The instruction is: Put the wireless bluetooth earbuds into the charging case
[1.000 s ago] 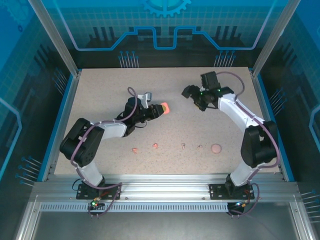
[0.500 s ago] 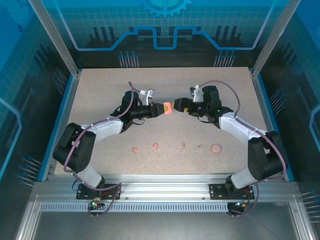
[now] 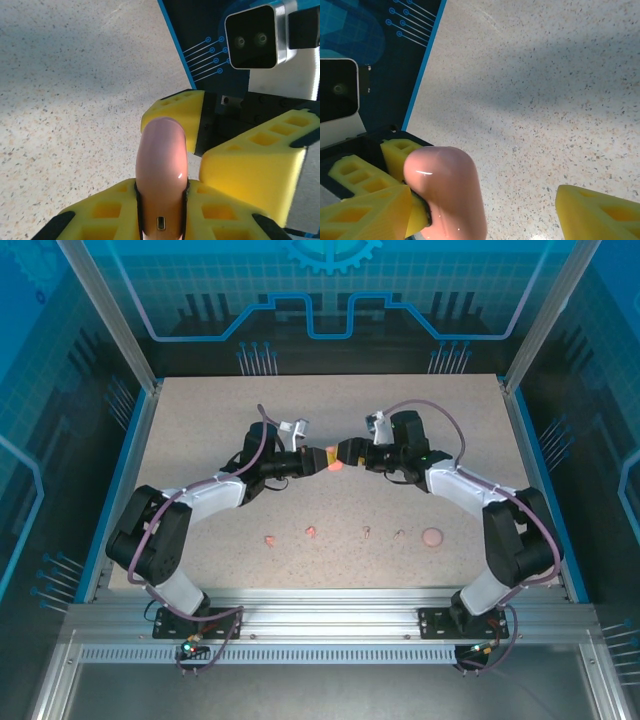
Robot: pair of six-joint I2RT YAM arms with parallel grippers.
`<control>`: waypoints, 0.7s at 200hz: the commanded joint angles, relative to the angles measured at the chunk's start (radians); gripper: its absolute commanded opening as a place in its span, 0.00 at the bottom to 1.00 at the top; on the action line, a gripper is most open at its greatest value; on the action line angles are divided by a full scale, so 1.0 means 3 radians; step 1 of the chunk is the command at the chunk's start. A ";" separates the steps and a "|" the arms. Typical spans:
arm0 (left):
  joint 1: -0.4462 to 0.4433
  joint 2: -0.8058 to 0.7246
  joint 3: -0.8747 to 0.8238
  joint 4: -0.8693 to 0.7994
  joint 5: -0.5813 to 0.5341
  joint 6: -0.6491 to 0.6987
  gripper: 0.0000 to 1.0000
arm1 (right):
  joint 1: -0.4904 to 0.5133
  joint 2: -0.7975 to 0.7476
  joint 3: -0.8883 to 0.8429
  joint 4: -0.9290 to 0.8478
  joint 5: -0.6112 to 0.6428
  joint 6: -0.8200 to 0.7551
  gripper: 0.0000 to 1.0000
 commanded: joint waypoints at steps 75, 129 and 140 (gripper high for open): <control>0.0017 -0.0156 0.0043 0.0107 0.0064 0.0097 0.00 | -0.0316 0.0182 -0.0303 0.0108 -0.0014 0.0055 0.72; 0.0017 -0.0128 0.0048 0.0184 0.0074 0.0053 0.00 | -0.0327 -0.0166 -0.0396 0.0256 -0.0444 0.0104 0.70; 0.0015 -0.0133 0.0044 0.0198 0.0077 0.0041 0.00 | -0.0315 -0.0148 -0.0388 0.0316 -0.0535 0.0121 0.68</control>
